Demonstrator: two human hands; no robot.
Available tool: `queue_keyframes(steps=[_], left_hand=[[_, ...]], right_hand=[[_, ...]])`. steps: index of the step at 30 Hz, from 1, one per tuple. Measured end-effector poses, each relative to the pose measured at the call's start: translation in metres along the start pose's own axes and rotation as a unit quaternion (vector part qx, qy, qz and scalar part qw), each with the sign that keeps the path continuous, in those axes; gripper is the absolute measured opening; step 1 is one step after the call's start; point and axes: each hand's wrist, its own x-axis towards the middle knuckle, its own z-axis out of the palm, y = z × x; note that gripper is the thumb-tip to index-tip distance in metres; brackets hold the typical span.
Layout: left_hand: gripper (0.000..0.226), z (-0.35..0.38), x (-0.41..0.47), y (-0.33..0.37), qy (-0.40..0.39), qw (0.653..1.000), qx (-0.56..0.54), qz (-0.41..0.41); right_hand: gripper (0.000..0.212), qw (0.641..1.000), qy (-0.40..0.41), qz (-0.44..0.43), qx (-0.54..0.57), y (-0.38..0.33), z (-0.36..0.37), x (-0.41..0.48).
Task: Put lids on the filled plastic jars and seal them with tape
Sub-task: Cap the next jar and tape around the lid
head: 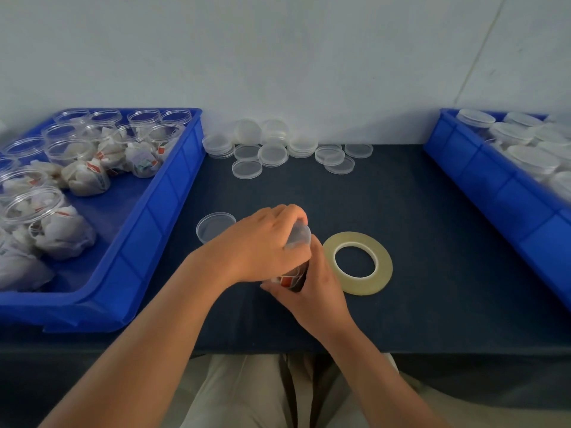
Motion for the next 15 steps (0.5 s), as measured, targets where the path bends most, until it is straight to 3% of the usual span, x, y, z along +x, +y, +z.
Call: queue_keyframes(steps=[2,6,10,12,15], left_hand=[[0.044,0.002,0.001,0.003,0.010,0.998,0.055,0.031],[0.077,0.014,-0.003,0.017,0.073,0.979,0.190,0.002],[0.099,0.035,-0.013,0.038,0.095,0.974,0.200,-0.048],[0.092,0.040,-0.012,0.039,0.131,0.974,0.183,-0.036],[0.051,0.033,-0.006,0.024,0.218,0.973,0.059,0.051]], right_hand=[[0.085,1.000,0.004,-0.009,0.008,0.000,0.001,0.001],[0.080,1.000,0.005,-0.016,0.010,0.001,0.002,0.002],[0.042,1.000,0.003,-0.010,-0.028,-0.002,0.001,0.000],[0.033,0.999,0.002,-0.011,-0.042,-0.005,0.002,0.001],[0.044,0.999,-0.001,-0.021,-0.034,-0.001,0.000,0.004]])
